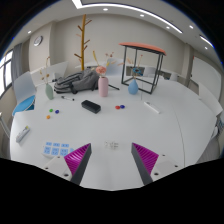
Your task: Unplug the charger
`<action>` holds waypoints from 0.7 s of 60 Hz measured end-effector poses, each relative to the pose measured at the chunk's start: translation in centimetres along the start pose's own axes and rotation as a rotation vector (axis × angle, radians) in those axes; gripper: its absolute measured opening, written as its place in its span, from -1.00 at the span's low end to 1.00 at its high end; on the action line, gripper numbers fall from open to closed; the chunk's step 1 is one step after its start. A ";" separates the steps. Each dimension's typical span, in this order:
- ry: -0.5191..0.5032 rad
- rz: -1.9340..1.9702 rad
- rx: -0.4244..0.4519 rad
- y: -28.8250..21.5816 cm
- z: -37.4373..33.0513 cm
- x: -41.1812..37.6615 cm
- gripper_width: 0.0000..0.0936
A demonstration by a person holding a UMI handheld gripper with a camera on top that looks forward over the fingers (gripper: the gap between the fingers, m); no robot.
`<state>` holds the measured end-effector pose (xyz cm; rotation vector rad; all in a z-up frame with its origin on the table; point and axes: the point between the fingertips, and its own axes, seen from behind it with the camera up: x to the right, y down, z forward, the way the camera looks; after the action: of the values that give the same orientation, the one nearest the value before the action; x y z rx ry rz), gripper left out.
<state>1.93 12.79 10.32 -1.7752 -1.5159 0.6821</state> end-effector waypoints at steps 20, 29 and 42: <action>0.038 -0.008 0.021 0.2 -23.6 -0.5 0.82; 0.045 -0.019 0.032 1.4 -26.7 -2.0 0.82; 0.014 -0.007 0.017 1.7 -26.6 -3.7 0.82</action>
<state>22.70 4.58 25.29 -1.7576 -1.5020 0.6753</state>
